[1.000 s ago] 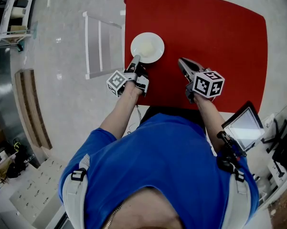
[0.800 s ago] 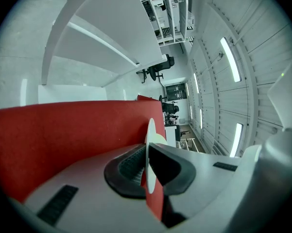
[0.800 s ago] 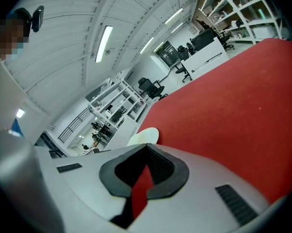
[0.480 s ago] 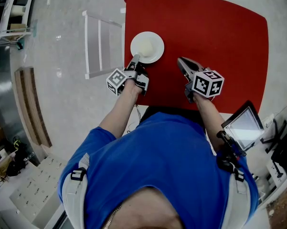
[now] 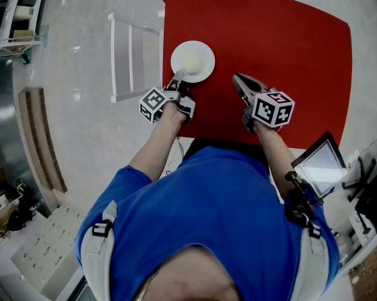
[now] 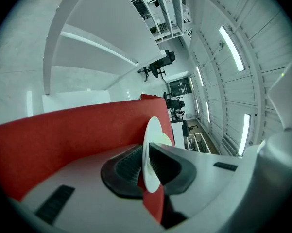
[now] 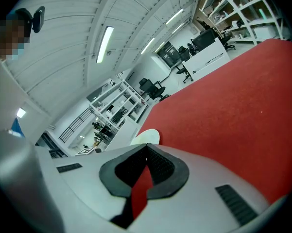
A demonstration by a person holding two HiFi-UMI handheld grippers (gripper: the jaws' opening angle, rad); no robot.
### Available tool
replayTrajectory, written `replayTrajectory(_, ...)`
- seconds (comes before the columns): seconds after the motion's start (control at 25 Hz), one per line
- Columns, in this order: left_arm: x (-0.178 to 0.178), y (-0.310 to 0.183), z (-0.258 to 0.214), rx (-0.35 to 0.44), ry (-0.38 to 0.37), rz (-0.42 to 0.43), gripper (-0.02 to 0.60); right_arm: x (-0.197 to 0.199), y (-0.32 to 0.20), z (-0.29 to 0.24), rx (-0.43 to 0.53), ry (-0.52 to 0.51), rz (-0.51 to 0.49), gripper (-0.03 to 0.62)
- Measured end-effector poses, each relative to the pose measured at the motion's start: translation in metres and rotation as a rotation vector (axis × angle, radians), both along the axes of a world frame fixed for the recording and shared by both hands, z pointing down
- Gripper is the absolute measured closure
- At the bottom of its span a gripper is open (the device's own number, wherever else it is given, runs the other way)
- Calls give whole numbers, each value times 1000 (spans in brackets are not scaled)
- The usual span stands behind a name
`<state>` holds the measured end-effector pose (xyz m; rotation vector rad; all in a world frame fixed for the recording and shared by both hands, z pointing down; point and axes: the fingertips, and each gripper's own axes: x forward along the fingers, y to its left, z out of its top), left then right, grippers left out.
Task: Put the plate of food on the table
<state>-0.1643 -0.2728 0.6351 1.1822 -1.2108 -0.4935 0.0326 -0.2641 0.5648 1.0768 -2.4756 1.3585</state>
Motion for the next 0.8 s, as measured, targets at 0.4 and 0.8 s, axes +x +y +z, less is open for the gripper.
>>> replayTrajectory(0.4, 4, -1, -3, -21, -22, 44, 466, -3, -3, -3, 9, -4, -10, 592)
replayTrajectory(0.8, 8, 5, -3, -76, -167, 170, 453, -3, -3, -5, 14, -10, -18, 592)
